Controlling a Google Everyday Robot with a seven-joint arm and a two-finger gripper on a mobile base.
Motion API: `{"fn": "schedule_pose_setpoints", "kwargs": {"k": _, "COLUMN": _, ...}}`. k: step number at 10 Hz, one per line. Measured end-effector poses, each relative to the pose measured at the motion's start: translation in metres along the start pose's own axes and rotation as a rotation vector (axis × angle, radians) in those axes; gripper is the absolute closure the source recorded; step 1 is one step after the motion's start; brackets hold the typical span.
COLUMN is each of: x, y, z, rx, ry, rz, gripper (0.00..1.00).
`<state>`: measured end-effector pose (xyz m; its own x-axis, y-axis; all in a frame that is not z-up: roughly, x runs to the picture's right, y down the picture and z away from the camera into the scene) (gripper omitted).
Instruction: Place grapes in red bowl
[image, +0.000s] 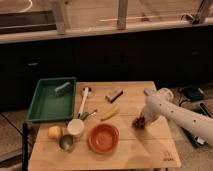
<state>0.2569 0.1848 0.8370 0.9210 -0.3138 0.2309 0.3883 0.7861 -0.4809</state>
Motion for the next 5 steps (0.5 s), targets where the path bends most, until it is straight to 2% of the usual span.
{"fn": "schedule_pose_setpoints", "kwargs": {"k": 2, "x": -0.001, "y": -0.010, "z": -0.019, "rx": 0.010, "ry": -0.001, "rz": -0.017, "gripper": 1.00}}
{"fn": "schedule_pose_setpoints", "kwargs": {"k": 5, "x": -0.004, "y": -0.014, "z": -0.030, "rx": 0.019, "ry": 0.004, "rz": -0.023, "gripper": 1.00}}
